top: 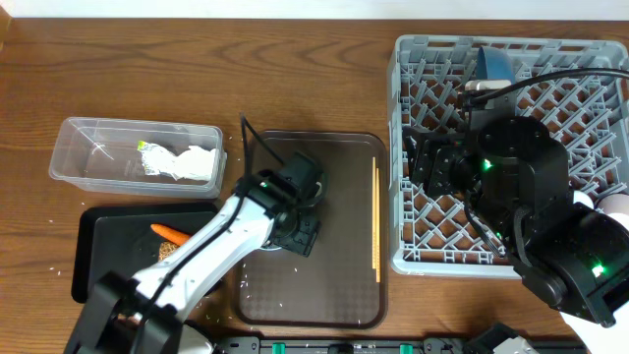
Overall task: Sort waste into correct bins and load items into the dishwasher rack
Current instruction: 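Grasp rim of white rice bowl with left gripper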
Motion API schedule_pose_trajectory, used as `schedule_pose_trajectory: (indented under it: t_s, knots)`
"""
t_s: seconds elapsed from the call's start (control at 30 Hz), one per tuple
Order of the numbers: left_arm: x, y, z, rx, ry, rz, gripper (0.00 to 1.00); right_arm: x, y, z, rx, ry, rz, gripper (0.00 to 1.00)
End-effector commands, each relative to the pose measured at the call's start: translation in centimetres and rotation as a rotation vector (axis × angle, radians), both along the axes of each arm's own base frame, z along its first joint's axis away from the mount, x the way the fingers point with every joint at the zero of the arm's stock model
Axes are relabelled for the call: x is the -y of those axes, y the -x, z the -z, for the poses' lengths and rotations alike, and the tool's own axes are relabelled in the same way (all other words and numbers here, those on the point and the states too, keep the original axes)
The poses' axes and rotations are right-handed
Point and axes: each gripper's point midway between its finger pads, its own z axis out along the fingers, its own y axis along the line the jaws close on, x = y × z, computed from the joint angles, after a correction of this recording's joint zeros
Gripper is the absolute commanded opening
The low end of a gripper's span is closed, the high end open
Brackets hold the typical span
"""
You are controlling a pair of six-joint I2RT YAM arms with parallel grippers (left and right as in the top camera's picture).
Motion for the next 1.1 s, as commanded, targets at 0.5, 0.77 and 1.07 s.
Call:
schedule_pose_trajectory:
  t_s: [0.5,0.77,1.07]
  knots:
    - [0.7,-1.2,3.1,-0.015,-0.021,0.001,0.24,0.1,-0.2,0.0,-0.005,-0.009,0.016,0.72]
    - [0.6,-1.0,3.7,-0.023,-0.032,0.001,0.24,0.3,0.0,0.4,-0.022,0.003,0.017,0.72]
    - [0.3,-0.8,4.7,-0.041,-0.049,0.001,0.06,0.3,0.1,0.4,-0.023,0.004,0.017,0.7]
